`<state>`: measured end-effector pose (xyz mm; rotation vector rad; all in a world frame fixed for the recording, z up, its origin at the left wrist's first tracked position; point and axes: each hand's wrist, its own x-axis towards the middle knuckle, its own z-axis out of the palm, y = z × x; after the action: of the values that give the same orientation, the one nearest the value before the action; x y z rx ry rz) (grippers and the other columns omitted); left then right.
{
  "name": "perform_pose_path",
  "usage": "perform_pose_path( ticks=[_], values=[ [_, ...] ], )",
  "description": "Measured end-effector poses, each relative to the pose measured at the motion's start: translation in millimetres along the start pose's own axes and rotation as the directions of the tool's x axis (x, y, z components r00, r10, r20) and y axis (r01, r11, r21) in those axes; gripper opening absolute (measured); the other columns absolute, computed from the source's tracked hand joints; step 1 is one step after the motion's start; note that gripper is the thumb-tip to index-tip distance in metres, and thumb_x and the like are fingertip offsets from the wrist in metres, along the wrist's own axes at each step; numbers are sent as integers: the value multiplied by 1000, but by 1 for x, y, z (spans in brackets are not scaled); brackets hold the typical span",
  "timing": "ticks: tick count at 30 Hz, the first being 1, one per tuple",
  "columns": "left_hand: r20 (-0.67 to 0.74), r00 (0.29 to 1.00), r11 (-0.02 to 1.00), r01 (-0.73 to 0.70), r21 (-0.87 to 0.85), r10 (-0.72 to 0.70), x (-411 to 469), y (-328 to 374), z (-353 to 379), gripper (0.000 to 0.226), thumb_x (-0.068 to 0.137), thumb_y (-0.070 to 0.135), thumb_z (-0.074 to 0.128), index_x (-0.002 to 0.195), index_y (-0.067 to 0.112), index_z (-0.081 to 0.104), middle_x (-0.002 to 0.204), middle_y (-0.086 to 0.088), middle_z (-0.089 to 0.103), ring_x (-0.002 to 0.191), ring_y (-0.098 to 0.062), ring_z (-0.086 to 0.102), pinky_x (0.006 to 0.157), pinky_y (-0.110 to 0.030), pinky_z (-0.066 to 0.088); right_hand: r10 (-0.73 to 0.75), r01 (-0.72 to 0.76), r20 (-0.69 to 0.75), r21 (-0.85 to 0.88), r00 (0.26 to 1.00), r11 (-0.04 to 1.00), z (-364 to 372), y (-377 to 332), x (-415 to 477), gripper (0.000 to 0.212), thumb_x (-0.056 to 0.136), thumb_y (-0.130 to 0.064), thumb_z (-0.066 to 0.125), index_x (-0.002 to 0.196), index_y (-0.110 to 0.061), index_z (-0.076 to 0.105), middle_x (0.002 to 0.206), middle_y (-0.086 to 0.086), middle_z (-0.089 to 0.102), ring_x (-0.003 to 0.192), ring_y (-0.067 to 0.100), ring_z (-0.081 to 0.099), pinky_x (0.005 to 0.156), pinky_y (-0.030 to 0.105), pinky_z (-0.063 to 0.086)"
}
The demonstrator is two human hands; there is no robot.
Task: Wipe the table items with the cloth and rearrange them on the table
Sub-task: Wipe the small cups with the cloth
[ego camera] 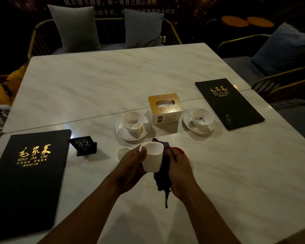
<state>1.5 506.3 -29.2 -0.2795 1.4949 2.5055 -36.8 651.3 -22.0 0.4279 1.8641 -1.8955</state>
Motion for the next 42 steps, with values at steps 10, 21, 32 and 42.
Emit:
perform_pose_path(
  ticks=[10, 21, 32, 42],
  values=[
    [40, 999, 962, 17, 272, -29, -5, 11, -26, 91, 60, 3, 91, 139, 26, 52, 134, -6, 59, 126, -29, 55, 98, -49, 53, -111, 98, 125, 103, 986, 990, -48, -27, 4, 20, 99, -11, 55, 111, -21, 69, 103, 5, 76, 97, 24, 73, 81, 38, 59],
    [140, 963, 436, -231, 870, 231, 12, 15, -34, 76, 54, 30, 94, 119, 31, 54, 112, 16, 64, 103, -4, 63, 89, -32, 56, -362, 801, 859, -486, 363, -350, -8, -20, -2, 52, 63, -6, 84, 113, -9, 72, 119, 8, 70, 113, 30, 63, 82, 39, 58],
    [291, 805, 144, -417, 897, 517, 13, 1, -27, 69, 54, 18, 91, 109, 22, 50, 110, 7, 50, 92, -6, 56, 71, -15, 51, 4, 418, 542, -654, 841, 631, -4, -29, -11, 32, 99, -17, 50, 129, -19, 61, 115, 5, 66, 99, 16, 67, 93, 32, 56],
    [490, 601, -177, -503, 846, 631, 11, -1, -27, 58, 70, 14, 85, 115, 14, 49, 123, -7, 47, 115, -26, 50, 89, -34, 53, 156, -530, 609, 502, 777, 683, -8, -18, -32, 48, 66, -4, 85, 110, 10, 70, 110, 30, 67, 93, 39, 70, 93, 47, 52]
  ],
)
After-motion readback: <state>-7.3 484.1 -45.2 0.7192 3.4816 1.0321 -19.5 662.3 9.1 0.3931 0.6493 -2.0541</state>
